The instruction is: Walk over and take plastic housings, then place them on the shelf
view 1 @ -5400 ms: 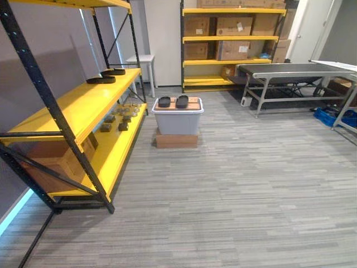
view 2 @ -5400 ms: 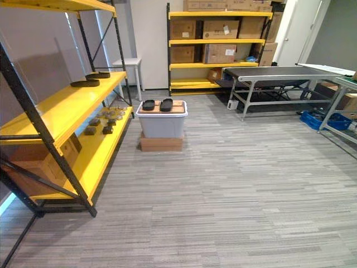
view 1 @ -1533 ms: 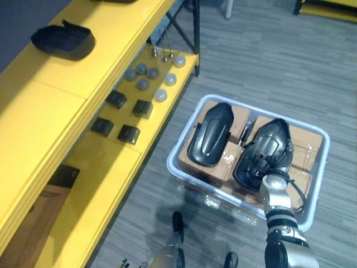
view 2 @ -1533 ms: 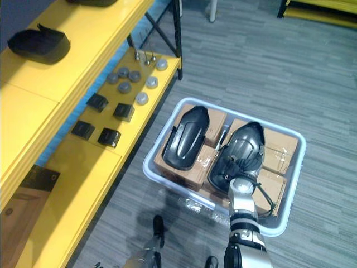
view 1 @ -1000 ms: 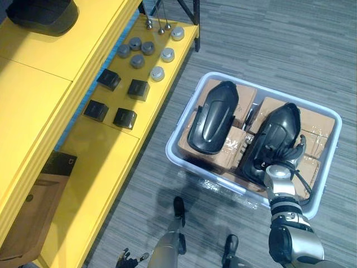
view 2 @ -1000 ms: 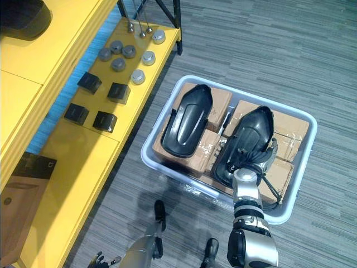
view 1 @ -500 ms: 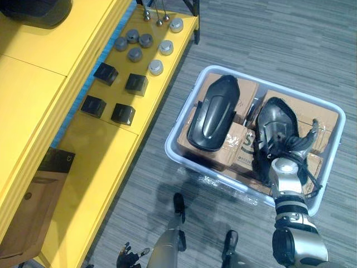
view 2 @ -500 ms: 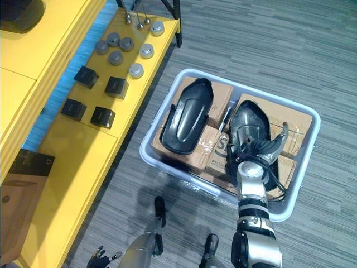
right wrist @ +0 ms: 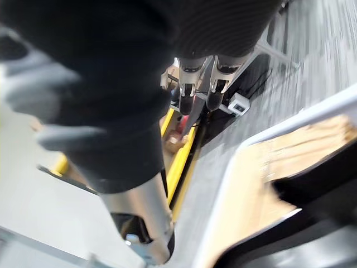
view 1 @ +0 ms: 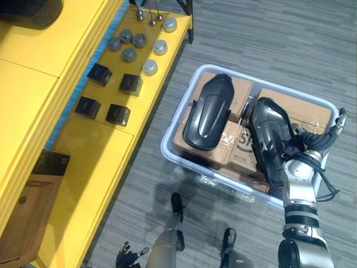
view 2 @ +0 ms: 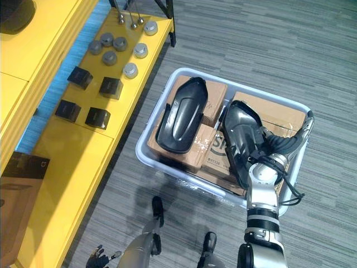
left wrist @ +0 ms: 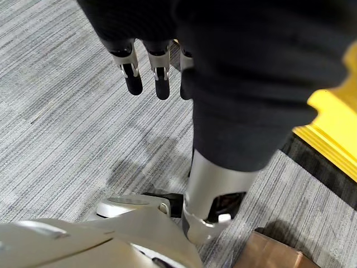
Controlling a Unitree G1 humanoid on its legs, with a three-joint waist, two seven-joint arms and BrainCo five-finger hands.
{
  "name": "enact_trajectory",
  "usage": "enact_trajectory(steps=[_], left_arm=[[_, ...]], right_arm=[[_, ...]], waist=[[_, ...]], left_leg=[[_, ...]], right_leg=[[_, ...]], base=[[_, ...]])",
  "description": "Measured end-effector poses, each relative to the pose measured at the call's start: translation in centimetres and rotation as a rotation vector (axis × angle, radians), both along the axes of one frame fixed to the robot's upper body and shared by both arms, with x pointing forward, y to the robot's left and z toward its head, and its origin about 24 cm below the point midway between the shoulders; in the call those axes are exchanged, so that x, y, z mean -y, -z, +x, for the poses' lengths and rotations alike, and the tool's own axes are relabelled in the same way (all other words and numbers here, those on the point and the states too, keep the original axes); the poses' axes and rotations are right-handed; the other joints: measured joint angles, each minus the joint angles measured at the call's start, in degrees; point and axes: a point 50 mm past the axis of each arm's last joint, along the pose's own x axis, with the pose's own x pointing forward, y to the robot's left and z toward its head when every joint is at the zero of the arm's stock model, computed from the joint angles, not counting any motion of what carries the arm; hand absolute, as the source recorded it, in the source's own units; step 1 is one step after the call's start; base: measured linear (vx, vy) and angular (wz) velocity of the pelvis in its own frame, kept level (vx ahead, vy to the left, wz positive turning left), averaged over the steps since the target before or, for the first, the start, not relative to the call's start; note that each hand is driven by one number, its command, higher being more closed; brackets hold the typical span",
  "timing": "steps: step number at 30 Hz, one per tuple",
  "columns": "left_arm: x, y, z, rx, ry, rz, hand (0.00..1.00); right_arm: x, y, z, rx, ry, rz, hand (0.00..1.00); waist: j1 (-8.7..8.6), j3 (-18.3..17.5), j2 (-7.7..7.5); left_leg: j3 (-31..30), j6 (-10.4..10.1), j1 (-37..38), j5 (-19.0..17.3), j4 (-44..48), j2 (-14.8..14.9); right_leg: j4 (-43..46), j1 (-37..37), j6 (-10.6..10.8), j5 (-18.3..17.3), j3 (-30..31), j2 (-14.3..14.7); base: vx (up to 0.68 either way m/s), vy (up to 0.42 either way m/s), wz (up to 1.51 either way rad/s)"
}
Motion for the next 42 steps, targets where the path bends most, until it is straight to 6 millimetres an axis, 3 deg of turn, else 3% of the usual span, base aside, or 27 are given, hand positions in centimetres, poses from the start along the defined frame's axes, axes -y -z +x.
enact_trajectory(steps=[4, 8, 9, 12, 19, 27, 29, 33, 34, 36, 42], left_arm=[[0.2, -0.1, 0.3, 0.017, -0.002, -0.013, 0.0], [0.5, -0.3, 0.9, 0.032, 0.026, -0.018, 0.0], [0.8, -0.4, 1.2, 0.038, 0.036, -0.022, 0.0], [1.0, -0.3, 1.4, 0.031, 0.043, -0.035, 0.0], [1.3, -0.8, 2.5, 0.062, 0.05, -0.052, 0.0], [3.1, -2.0, 4.1, 0.143, 0.103, -0.078, 0.0], [4.1, -3.3, 4.9, 0.231, 0.115, -0.109, 0.0], [5.4, -8.8, 6.4, 0.526, 0.149, -0.162, 0.0], [5.6, -11.1, 6.8, 0.638, 0.159, -0.17, 0.0], [5.6, -13.3, 7.3, 0.734, 0.179, -0.169, 0.0], [6.3, -17.7, 8.1, 0.913, 0.261, -0.152, 0.0]], right_arm=[[2.4, -0.2, 1.8, -0.235, -0.007, -0.072, 0.0], [3.6, -0.6, 2.2, -0.375, -0.01, -0.133, 0.0], [4.3, -0.6, 2.0, -0.417, 0.002, -0.158, 1.0], [4.7, -1.6, 2.2, -0.486, -0.01, -0.263, 1.0], [4.2, -1.6, 2.5, -0.643, -0.022, -0.503, 1.0], [3.1, 1.8, 2.7, -0.832, -0.067, -0.594, 1.0], [3.2, 2.1, 2.5, -0.84, -0.061, -0.581, 1.0], [2.7, 4.2, 1.8, -0.833, -0.055, -0.555, 1.0], [2.5, 4.0, 1.6, -0.806, -0.05, -0.575, 1.0], [1.9, 2.9, 1.9, -0.736, -0.048, -0.585, 1.0], [-1.3, 2.8, 1.8, -0.614, -0.1, -0.631, 1.0]], waist=[[0.44, 0.5, 0.28], [1.25, 0.8, 0.95], [1.66, 1.1, 1.43], [1.56, 1.1, 1.56], [1.31, 1.1, 1.59], [0.85, 1.1, 1.63], [0.42, 1.1, 1.63], [-0.44, 0.8, 1.82], [-0.56, 0.2, 2.09], [-1.27, -0.3, 2.56], [-1.94, -4.8, 2.17]], left_leg=[[-0.6, 0.2, -2.0, 0.1, 1.0, 0.2], [-1.4, 0.2, -4.2, 0.1, 2.0, 0.6], [-1.7, 0.2, -4.7, 0.1, 2.3, 0.6], [-1.7, 0.2, -5.5, 0.1, 2.6, 0.7], [-1.8, 0.2, -5.4, 0.2, 2.6, 0.7], [-1.2, 0.3, 0.7, 0.9, -0.3, -0.4], [-1.4, 0.3, 2.0, 2.0, -2.2, -0.9], [-1.7, 0.3, 7.4, 3.0, -5.5, -2.1], [-1.7, 0.3, 8.1, 3.0, -6.0, -2.2], [-1.7, 0.3, 8.2, 3.1, -6.0, -2.4], [-1.8, 0.3, 11.8, 3.0, -6.0, -2.4]], right_leg=[[0.8, -1.7, 0.0, 0.0, -0.3, 0.0], [1.1, -3.2, 0.0, 0.0, -0.6, 0.4], [1.4, -3.6, 0.0, 0.0, -0.7, 0.4], [2.1, -4.7, 0.0, 0.0, -0.6, 0.4], [2.3, -4.7, -0.2, -0.1, -0.6, 0.4], [2.9, -0.4, 0.0, -1.0, -0.8, -0.7], [2.9, 0.3, 0.1, -1.3, -0.9, -0.9], [2.6, 4.9, 0.4, -1.5, -2.0, -1.7], [2.1, 5.5, 0.6, -1.6, -2.1, -1.9], [1.5, 6.0, 0.6, -1.6, -2.3, -1.9], [-1.2, 11.0, 1.1, -0.9, -2.4, -1.7]], base=[[0.0, -0.012, 0.05], [0.0, -0.013, 0.03], [0.0, 0.0, 0.0], [0.0, -0.003, -0.01], [0.0, 0.0, 0.0], [0.01, -0.022, 0.02], [0.02, -0.032, 0.1], [0.03, -0.032, 0.1], [0.02, -0.023, 0.07], [0.01, -0.032, 0.04], [0.03, -0.056, 0.02]])
